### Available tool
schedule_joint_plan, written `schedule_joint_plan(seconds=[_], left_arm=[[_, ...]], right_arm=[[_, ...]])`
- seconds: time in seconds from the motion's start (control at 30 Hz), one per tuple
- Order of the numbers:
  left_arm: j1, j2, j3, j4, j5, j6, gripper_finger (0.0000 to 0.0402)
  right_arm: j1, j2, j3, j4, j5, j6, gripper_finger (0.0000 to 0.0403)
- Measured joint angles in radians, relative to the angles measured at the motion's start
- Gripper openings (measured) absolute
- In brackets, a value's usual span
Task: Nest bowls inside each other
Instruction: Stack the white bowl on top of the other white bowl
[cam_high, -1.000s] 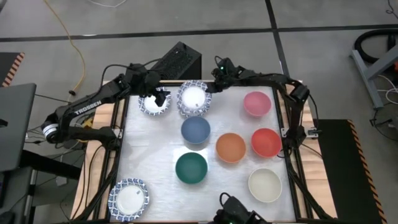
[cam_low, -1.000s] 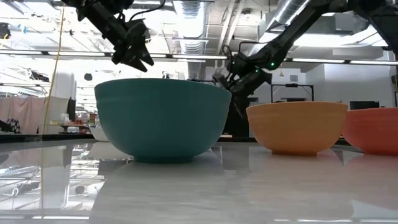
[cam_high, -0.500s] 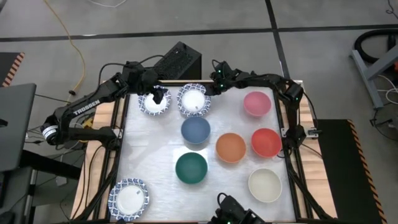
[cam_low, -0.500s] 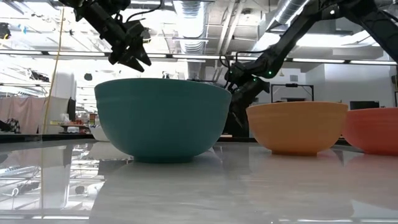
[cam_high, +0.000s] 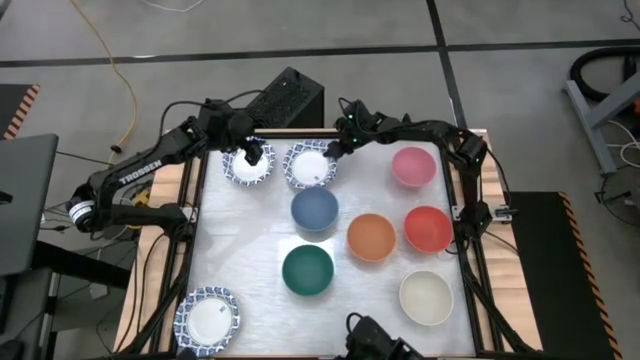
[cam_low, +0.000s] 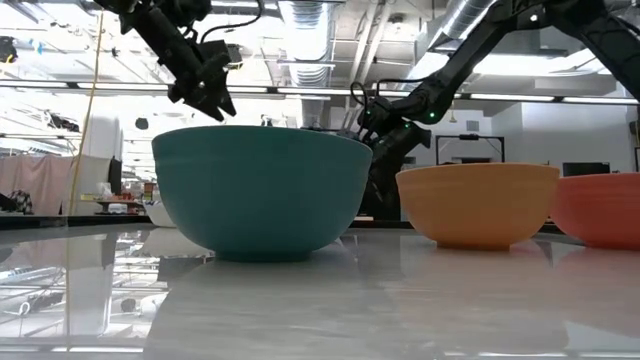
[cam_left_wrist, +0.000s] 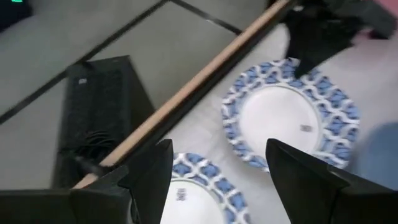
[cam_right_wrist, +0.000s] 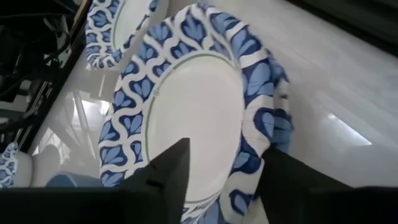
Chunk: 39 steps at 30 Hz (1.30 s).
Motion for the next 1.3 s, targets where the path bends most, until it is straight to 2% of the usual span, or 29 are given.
schedule_joint_plan(seconds=[0.07,0.2,0.33,0.4,0.6,0.7,1.03,1.3], left_arm=[[0.002,0.012,0.000,-0.004,-0.045,0.001,0.0248],[0.008,0.048,0.000,-0.030,-0.058,0.001,0.0248],[0.012,0.093,0.000,-0.035,-0.184,0.006,0.0248],[0.027,0.113,0.000,-0.042,-0.212,0.018,0.0248],[0.077,0.183,0.000,-0.059,-0.206,0.013,0.0248],[0.105,0.223,0.000,-0.064,-0.206,-0.018,0.0248],[0.204,0.368,0.000,-0.100,-0.138,0.040,0.0248],[0.263,0.405,0.003,-0.084,-0.106,0.079,0.0248]], right_arm=[[-0.001,0.000,0.018,-0.031,-0.002,0.000,0.0213],[-0.001,0.000,0.055,-0.088,0.000,-0.020,0.0224],[0.002,-0.001,0.096,-0.143,0.009,-0.049,0.0224],[0.003,-0.001,0.119,-0.181,0.026,-0.062,0.0223],[0.020,-0.001,0.155,-0.288,0.173,-0.152,0.0224],[0.031,-0.001,0.158,-0.304,0.214,-0.186,0.0224],[0.046,-0.001,0.159,-0.314,0.217,-0.222,0.0224],[0.056,-0.001,0.159,-0.318,0.217,-0.246,0.0224]])
